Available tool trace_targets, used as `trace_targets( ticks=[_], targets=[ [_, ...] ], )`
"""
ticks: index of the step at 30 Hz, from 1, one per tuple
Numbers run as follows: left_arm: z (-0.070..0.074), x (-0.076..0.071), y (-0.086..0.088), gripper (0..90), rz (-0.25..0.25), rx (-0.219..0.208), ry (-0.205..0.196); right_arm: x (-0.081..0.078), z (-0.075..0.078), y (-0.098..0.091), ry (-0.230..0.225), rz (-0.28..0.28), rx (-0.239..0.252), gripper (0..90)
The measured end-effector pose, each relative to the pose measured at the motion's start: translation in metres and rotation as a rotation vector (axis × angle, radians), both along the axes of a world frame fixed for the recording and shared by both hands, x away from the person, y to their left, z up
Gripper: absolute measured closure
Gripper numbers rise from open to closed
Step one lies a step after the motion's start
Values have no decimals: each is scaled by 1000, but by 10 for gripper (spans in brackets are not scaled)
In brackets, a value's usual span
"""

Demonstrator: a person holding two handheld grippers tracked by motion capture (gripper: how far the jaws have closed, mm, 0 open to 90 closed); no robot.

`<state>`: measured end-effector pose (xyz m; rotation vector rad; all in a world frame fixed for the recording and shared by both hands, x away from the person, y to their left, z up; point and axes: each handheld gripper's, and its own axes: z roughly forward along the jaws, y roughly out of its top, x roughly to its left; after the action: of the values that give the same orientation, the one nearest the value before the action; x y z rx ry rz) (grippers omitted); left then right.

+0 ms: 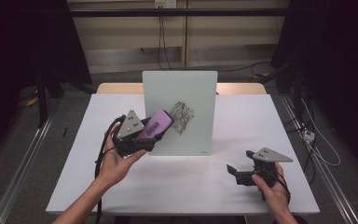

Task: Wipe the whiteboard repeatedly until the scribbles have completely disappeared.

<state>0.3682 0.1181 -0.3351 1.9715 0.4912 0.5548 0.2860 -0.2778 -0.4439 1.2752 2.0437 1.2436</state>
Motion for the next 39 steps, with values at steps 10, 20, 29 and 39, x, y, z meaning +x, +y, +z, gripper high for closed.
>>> trace_targets(
  ticks=[10,20,29,39],
  targets=[
    [11,8,-6,413,13,8,-32,0,0,0,0,0,0,46],
    [18,16,-18,413,6,26,-67,0,0,0,3,1,2,46],
    [28,24,-28,413,16,29,-113,0,0,0,3,2,2,46],
    [25,32,-33,413,21,40,-121,0,0,0,4,2,2,45]
  ],
)
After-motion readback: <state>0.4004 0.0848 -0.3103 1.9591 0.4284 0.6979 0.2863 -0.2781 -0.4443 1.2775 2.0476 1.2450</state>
